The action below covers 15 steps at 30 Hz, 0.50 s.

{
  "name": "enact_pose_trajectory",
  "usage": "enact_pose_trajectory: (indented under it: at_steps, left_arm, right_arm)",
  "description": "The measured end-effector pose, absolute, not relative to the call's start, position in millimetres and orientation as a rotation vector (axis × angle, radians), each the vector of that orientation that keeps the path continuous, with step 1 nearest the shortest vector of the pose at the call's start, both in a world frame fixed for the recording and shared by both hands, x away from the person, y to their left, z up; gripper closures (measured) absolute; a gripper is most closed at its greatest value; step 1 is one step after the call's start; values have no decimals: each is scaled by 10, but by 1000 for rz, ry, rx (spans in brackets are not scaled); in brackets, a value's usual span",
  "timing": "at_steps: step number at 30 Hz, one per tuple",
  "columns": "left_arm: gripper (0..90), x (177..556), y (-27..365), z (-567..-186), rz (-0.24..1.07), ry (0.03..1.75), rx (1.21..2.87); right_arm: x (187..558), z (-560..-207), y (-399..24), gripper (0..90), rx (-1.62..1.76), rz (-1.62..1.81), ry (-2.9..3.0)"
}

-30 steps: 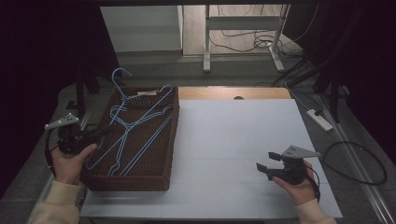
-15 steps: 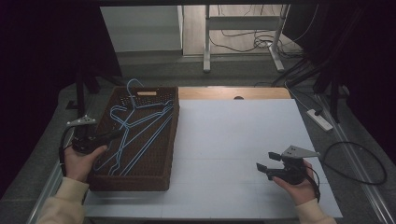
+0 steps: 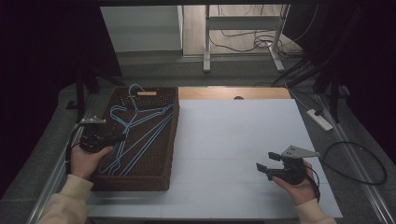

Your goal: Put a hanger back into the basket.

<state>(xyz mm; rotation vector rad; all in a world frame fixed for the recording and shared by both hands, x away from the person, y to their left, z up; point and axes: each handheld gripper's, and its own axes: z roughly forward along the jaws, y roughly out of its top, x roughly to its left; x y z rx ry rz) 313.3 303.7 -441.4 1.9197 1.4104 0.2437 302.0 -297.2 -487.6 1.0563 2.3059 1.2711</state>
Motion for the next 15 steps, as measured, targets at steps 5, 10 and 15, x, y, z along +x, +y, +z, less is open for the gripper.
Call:
enact_pose_trajectory:
  at_steps: [5,10,15]
  left_arm:
    - [850,3217,2994,-4454,168,1460,2016]
    - [850,3285,2976,-4496,119,1505,2092]
    - [738,3316,2951,-4524,168,1524,2092]
  right_arm:
    - [3019,-4877,-2969,288,1057,1270,2308]
    - [3018,-4877,-2966,288,1055,1271,2310]
    - [3014,-4877,-2964,287,1054,1273,2309]
